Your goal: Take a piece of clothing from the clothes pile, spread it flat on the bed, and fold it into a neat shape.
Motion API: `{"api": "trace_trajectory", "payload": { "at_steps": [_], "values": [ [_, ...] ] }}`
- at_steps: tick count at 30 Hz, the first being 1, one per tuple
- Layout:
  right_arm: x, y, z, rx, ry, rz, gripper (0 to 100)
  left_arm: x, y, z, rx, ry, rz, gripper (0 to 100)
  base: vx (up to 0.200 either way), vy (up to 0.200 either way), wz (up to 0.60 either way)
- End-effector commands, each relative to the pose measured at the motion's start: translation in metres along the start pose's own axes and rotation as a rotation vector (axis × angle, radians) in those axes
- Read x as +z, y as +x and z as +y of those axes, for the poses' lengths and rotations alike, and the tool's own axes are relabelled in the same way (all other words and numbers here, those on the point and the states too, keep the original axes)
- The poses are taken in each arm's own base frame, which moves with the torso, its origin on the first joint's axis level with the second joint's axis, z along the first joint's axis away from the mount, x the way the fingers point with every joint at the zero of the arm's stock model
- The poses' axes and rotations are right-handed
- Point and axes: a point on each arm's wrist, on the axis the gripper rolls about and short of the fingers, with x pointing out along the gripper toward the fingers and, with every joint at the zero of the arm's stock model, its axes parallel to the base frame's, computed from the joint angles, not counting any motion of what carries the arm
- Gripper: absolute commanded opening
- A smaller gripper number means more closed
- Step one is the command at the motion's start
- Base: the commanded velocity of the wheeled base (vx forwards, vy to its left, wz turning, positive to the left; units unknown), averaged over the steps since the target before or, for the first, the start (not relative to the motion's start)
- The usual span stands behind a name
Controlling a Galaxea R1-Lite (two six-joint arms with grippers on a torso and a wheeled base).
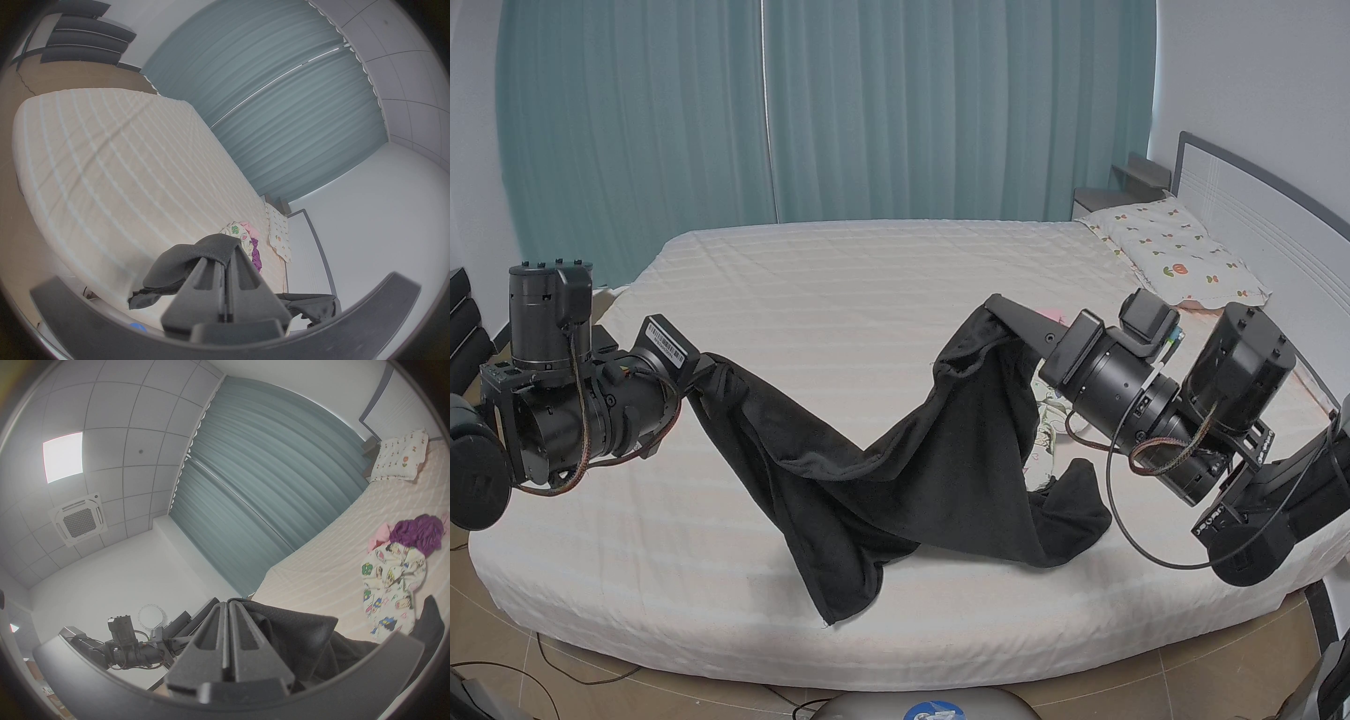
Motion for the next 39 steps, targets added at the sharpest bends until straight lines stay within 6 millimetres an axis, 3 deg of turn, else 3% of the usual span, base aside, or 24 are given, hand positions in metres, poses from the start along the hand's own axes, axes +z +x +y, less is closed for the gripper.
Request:
{"api": "trace_trajectory", "payload": {
  "at_steps": [1, 9, 20, 26, 34, 39],
  "values": [
    [-0.018, 0.007, -0.015, -0.035, 0.008, 0.045, 0, -0.004, 0.005, 0.006, 0.024, 0.002, 0.018, 0, 0.0, 0.2, 0.0],
    [-0.033, 0.012, -0.008, -0.008, 0.013, 0.05, 0, -0.011, 0.016, 0.011, 0.051, -0.029, 0.046, 0, 0.0, 0.2, 0.0],
    [-0.008, 0.005, 0.01, 0.04, 0.007, -0.016, 0, -0.004, 0.009, 0.004, 0.013, -0.049, 0.038, 0, 0.0, 0.2, 0.0],
    [0.004, -0.001, 0.007, 0.026, 0.0, -0.047, 0, 0.0, 0.003, 0.0, -0.006, -0.052, 0.022, 0, 0.0, 0.2, 0.0],
    [0.004, -0.023, -0.01, -0.058, -0.006, -0.016, 0, -0.008, 0.008, 0.007, 0.023, -0.043, 0.053, 0, 0.0, 0.05, 0.0],
    [0.009, -0.046, -0.001, -0.062, -0.005, -0.009, 0, -0.021, 0.004, 0.01, 0.042, -0.024, 0.105, 0, -0.2, 0.0, 0.0]
  ]
}}
